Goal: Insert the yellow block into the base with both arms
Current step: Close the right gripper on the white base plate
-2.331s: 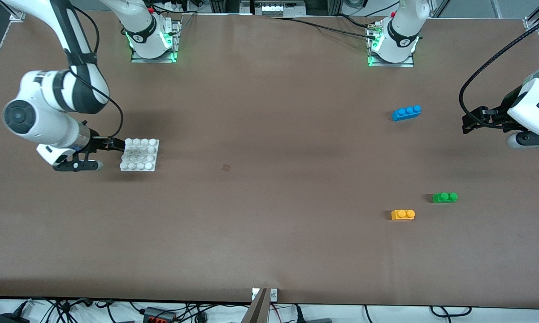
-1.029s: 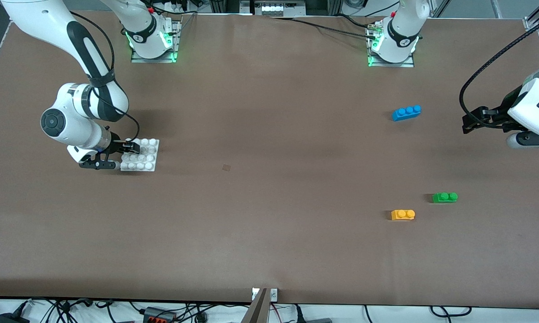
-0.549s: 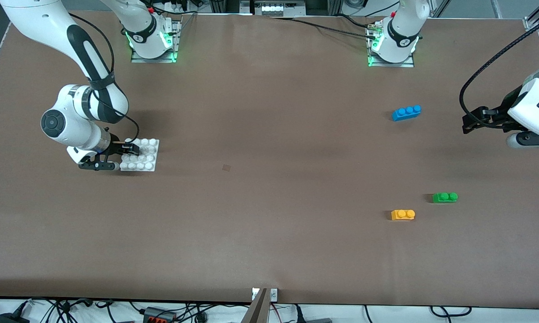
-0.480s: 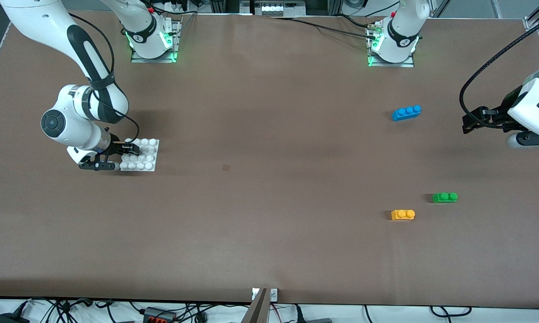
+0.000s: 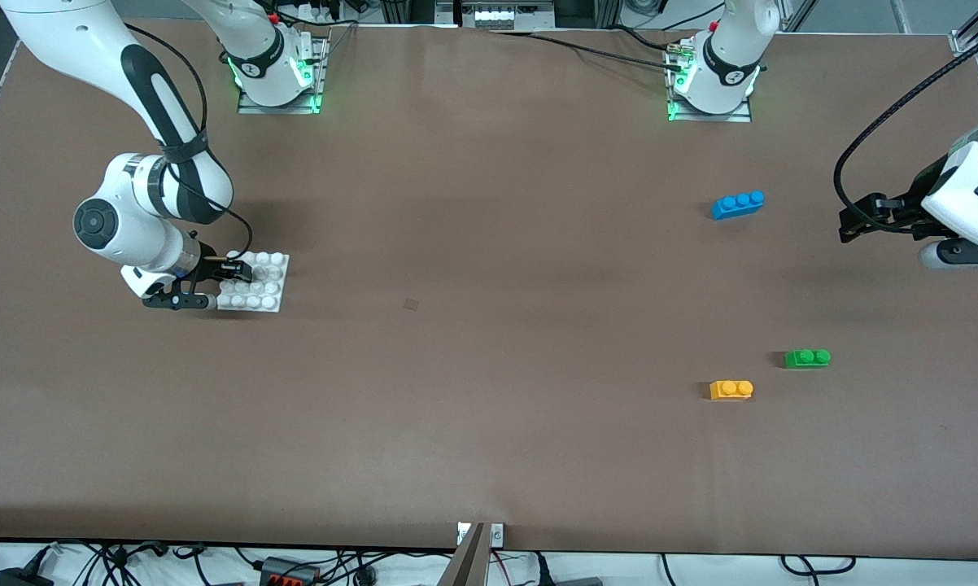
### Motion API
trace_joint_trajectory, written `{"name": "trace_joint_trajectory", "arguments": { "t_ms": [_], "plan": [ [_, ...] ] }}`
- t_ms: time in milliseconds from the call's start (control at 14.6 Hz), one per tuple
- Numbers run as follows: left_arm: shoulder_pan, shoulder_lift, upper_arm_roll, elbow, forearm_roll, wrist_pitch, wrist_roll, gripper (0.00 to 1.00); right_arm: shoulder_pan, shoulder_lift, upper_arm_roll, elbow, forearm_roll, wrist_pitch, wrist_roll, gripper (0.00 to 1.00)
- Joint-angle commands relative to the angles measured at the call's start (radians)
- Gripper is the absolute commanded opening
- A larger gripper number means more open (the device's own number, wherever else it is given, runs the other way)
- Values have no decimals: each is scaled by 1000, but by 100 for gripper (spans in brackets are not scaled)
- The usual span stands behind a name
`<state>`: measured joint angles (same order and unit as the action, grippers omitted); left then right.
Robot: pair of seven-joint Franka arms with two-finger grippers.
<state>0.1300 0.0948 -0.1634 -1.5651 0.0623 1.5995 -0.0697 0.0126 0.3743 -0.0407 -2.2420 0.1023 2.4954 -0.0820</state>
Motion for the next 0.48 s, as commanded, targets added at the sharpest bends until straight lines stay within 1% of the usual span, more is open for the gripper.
{"name": "trace_joint_trajectory", "arguments": {
  "t_ms": [0, 137, 343, 411],
  "plan": [
    [7, -3, -7, 14, 11, -18, -1, 100, 18, 20, 10, 2, 14, 7, -22, 44],
    [5, -1, -7, 14, 11, -18, -1, 100, 29, 20, 16, 2, 14, 5, -22, 44],
    [7, -1, -7, 14, 11, -18, -1, 100, 32, 21, 59, 4, 14, 5, -21, 44],
    [7, -1, -7, 14, 11, -18, -1, 100, 32, 23, 82, 7, 14, 5, -21, 44]
  ]
}}
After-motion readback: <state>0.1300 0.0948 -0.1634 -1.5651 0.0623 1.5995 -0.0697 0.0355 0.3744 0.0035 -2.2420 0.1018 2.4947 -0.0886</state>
